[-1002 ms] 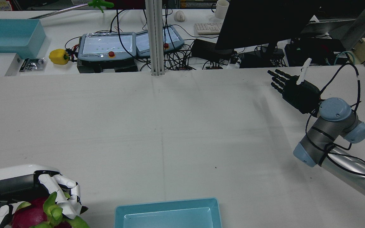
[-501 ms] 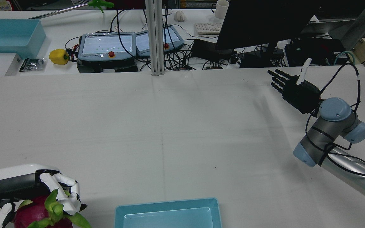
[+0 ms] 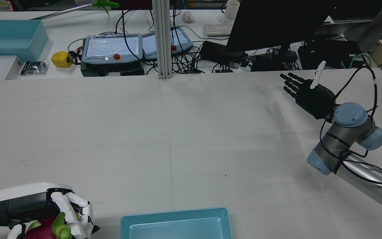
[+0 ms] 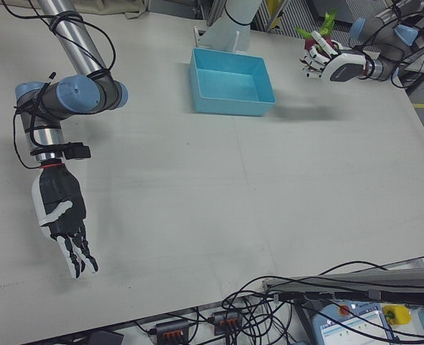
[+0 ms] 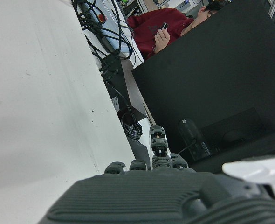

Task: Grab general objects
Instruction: 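Move the held dragon fruit along the near edge toward the blue tray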

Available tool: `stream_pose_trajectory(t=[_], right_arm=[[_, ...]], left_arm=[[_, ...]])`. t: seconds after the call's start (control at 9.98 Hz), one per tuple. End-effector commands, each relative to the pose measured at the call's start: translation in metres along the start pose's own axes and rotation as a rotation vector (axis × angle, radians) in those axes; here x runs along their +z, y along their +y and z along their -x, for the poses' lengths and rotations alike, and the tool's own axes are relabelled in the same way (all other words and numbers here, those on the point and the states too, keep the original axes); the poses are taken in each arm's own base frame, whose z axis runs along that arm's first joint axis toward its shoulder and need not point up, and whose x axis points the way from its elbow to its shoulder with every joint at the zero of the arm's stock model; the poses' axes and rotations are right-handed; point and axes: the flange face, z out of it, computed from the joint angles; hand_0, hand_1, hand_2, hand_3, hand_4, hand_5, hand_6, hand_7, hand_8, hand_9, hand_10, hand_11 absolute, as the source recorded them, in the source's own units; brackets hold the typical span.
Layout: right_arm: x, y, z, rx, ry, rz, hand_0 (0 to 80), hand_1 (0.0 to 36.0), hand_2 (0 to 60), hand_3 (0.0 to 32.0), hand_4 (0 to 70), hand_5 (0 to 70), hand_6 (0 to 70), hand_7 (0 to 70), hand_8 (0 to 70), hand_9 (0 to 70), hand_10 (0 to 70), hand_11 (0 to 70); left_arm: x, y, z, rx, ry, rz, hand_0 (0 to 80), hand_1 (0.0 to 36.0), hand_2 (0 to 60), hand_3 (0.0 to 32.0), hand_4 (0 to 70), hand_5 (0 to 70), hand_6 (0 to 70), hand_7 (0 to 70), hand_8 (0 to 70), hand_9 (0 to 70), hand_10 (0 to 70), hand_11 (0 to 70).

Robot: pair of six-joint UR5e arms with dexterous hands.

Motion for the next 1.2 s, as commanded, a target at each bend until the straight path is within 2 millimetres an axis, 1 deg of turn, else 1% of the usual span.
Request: stream_pose_trajectory(t=[0.0,0.1,0.2,0.3,0.4,0.5,0.6,0.8,0.9,1.0,1.1], right_arm=[[0.0,0.001,0.0,0.0,0.001,0.001,0.0,0.0,0.0,0.0,0.0,0.0,0.0,0.0,0.0,0.0,0.0,0.0],[0.0,0.001,0.0,0.0,0.001,0.001,0.0,0.0,0.0,0.0,0.0,0.0,0.0,0.0,0.0,0.0,0.0,0.0],[0.0,0.001,0.0,0.0,0.0,0.002,0.0,0.0,0.0,0.0,0.0,0.0,0.0,0.0,0.0,0.0,0.0,0.0],[0.0,0.001,0.0,0.0,0.001,0.001,0.0,0.0,0.0,0.0,0.0,0.0,0.0,0.0,0.0,0.0,0.0,0.0],[0.0,0.001,0.0,0.0,0.001,0.001,0.0,0.0,0.0,0.0,0.0,0.0,0.0,0.0,0.0,0.0,0.0,0.0],[0.0,0.001,0.0,0.0,0.001,0.001,0.0,0.0,0.0,0.0,0.0,0.0,0.0,0.0,0.0,0.0,0.0,0.0],[0.0,0.001,0.0,0.0,0.001,0.001,0.0,0.0,0.0,0.0,0.0,0.0,0.0,0.0,0.0,0.0,0.0,0.0],[0.0,0.001,0.0,0.0,0.001,0.001,0.0,0.0,0.0,0.0,0.0,0.0,0.0,0.0,0.0,0.0,0.0,0.0],[0.0,0.001,0.0,0.0,0.001,0.001,0.0,0.0,0.0,0.0,0.0,0.0,0.0,0.0,0.0,0.0,0.0,0.0],[0.0,0.0,0.0,0.0,-0.001,0.001,0.0,0.0,0.0,0.0,0.0,0.0,0.0,0.0,0.0,0.0,0.0,0.0],[0.0,0.0,0.0,0.0,0.0,0.0,0.0,0.0,0.0,0.0,0.0,0.0,0.0,0.0,0.0,0.0,0.0,0.0]], left_arm=[[0.007,0.004,-0.001,0.009,0.076,0.024,80.0,36.0,60.0,0.0,70.0,70.0,67.6,70.0,57.3,60.0,70.0,70.0],[0.011,0.007,0.013,0.01,0.099,0.02,80.0,36.0,60.0,0.0,70.0,70.0,68.2,70.0,57.3,60.0,70.0,70.0],[0.014,0.009,0.017,0.026,0.113,0.014,80.0,36.0,60.0,0.0,70.0,70.0,68.6,70.0,57.1,59.6,70.0,70.0],[0.014,0.013,0.015,0.032,0.12,0.017,80.0,36.0,60.0,0.0,70.0,70.0,68.0,70.0,56.6,59.0,70.0,70.0],[0.014,0.018,0.021,0.027,0.118,0.022,80.0,36.0,60.0,0.0,70.0,70.0,69.6,70.0,57.1,59.6,70.0,70.0],[0.022,0.023,0.035,0.001,0.129,0.025,80.0,36.0,60.0,0.0,70.0,70.0,70.0,70.0,57.7,60.1,70.0,70.0],[0.033,0.035,0.049,-0.039,0.126,0.051,80.0,36.0,60.0,0.0,70.0,70.0,70.0,70.0,58.6,61.0,70.0,70.0],[0.041,0.044,0.067,-0.075,0.106,0.065,80.0,36.0,60.0,0.0,70.0,70.0,70.0,70.0,59.8,62.5,70.0,70.0],[0.047,0.052,0.08,-0.102,0.097,0.078,80.0,36.0,60.0,0.0,70.0,70.0,70.0,70.0,59.6,62.1,70.0,70.0],[0.055,0.063,0.087,-0.121,0.117,0.088,80.0,36.0,60.0,0.0,70.0,70.0,70.0,70.0,59.0,61.5,70.0,70.0],[0.059,0.07,0.095,-0.127,0.122,0.091,80.0,36.0,60.0,0.0,70.0,70.0,70.0,70.0,58.4,60.9,70.0,70.0]])
